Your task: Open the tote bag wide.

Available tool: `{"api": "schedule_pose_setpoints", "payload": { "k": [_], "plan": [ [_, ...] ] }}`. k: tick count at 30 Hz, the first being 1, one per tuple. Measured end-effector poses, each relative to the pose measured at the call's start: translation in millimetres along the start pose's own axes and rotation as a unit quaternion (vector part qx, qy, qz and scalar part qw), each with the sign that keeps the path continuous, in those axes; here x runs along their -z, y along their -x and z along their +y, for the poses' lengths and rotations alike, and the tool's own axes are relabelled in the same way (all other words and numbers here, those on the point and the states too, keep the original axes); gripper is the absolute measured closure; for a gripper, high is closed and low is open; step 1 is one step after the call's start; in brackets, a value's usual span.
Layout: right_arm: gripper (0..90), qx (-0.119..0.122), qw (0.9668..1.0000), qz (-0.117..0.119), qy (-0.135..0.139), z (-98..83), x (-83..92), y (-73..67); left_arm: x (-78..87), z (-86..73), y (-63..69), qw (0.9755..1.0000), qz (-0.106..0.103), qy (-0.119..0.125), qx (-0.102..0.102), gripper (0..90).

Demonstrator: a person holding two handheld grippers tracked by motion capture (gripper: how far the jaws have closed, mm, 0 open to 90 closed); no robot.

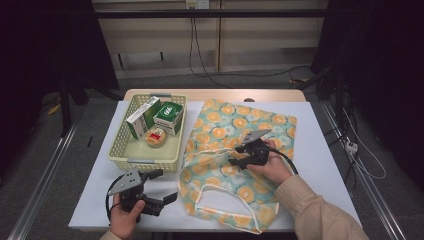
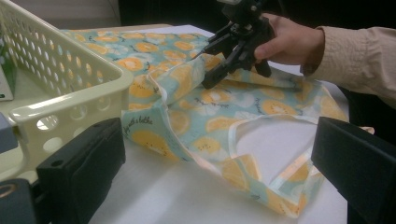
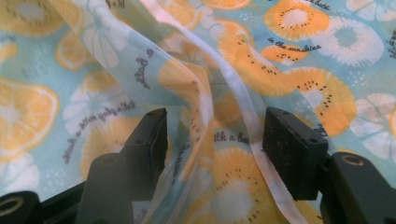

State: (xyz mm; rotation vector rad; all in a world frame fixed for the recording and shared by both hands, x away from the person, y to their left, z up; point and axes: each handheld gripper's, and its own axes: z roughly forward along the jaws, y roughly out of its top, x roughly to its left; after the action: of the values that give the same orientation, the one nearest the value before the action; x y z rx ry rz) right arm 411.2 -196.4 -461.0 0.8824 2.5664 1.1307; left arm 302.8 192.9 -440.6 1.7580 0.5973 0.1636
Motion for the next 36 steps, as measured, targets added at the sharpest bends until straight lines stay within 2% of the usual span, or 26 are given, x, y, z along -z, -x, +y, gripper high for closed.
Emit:
{"api": "schedule_pose_setpoints", "payload": {
  "k": [1, 4, 9, 16, 20, 22, 24, 25, 28, 30, 32, 36],
  "plan": [
    [41.2, 0.013, 0.9999, -0.006, -0.002, 0.1, -0.4, -2.0, 0.0, 0.1, 0.0, 1.0, -0.001, 0.0, -0.001, 2.6],
    [43.2, 0.014, 0.9998, -0.011, -0.006, 0.8, -0.5, -3.4, -0.3, 0.3, 0.4, 1.0, -0.001, 0.0, -0.001, 2.6],
    [64.4, 0.009, 0.9998, -0.016, 0.002, -0.3, 0.7, 4.9, -0.5, 0.6, 1.2, 1.0, -0.001, 0.001, -0.002, 2.6],
    [84.5, 0.007, 0.9996, -0.027, -0.002, 1.6, 0.8, 12.7, -0.6, 0.3, 0.9, 1.0, -0.001, 0.0, -0.001, 2.6],
    [89.3, 0.004, 0.9996, -0.027, -0.002, 2.3, 0.7, 14.7, -0.2, 0.4, 0.7, 1.0, -0.002, 0.0, -0.002, 2.6],
    [90.0, -0.011, 0.9997, -0.021, -0.005, 2.8, 1.6, 14.3, 0.0, 0.1, 0.2, 1.0, -0.001, 0.0, -0.002, 2.6],
    [90.0, -0.011, 0.9998, -0.015, -0.012, 3.5, 3.4, 11.4, 0.2, -0.2, -0.1, 1.0, 0.0, 0.0, -0.001, 2.6],
    [90.0, -0.011, 0.9998, -0.008, -0.015, 3.9, 4.6, 8.9, 0.3, -0.4, -0.3, 1.0, 0.0, 0.0, 0.0, 2.6],
    [90.0, -0.027, 0.9989, 0.036, -0.011, 5.1, 9.6, -2.0, 0.7, -0.1, -0.3, 1.0, 0.001, 0.0, -0.001, 2.6],
    [90.0, -0.021, 0.9983, 0.053, -0.008, 6.9, 12.5, -9.8, 0.4, 0.5, 0.3, 1.0, 0.001, 0.001, -0.002, 2.6],
    [90.0, -0.014, 0.999, 0.041, 0.001, 9.7, 15.5, -11.3, -0.2, 0.9, 0.9, 1.0, 0.0, 0.001, -0.002, 2.6],
    [89.7, -0.029, 0.9994, 0.0, 0.02, 12.2, 14.2, 3.0, -1.6, 1.1, 1.3, 1.0, -0.002, 0.0, -0.003, 2.6]
  ]
}}
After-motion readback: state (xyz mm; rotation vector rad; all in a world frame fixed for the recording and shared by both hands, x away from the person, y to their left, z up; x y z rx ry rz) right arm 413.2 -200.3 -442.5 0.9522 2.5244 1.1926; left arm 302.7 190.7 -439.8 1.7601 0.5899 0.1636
